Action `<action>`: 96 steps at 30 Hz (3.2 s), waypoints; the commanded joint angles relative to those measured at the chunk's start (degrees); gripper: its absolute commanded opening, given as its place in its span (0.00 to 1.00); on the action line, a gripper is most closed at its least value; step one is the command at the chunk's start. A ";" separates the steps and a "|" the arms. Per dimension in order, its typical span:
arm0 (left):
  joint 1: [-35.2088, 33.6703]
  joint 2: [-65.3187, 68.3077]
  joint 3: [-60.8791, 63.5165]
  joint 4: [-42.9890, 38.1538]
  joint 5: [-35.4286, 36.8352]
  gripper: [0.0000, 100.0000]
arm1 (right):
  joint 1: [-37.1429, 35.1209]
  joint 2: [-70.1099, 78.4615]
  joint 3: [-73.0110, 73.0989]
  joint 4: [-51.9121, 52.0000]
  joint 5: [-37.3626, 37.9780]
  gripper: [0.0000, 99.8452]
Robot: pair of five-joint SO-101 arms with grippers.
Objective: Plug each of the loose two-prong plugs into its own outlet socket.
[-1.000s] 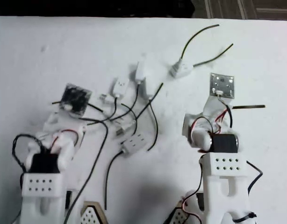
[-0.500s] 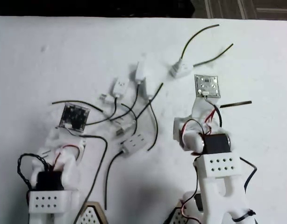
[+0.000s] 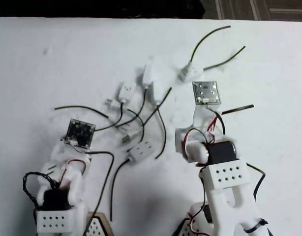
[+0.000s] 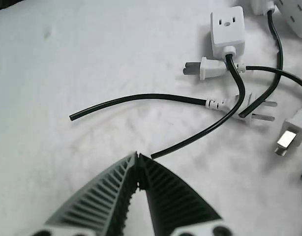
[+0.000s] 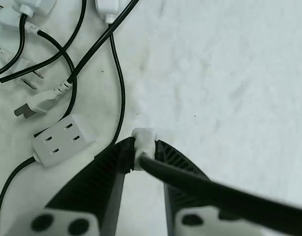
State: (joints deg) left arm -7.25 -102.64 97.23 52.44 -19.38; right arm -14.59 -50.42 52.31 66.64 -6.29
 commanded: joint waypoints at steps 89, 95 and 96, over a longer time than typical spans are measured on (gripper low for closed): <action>-0.57 -0.40 -0.18 5.27 0.18 0.02 | -19.38 14.11 1.41 -12.88 16.44 0.02; -0.57 -0.40 -0.18 5.27 0.18 0.02 | -19.47 14.20 -0.62 -10.95 14.95 0.02; -0.57 -0.40 -0.18 5.27 0.18 0.02 | -19.47 14.20 0.00 -11.82 14.95 0.02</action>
State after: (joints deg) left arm -7.25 -102.64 97.23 57.54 -19.38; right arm -34.02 -36.35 53.80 55.91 9.27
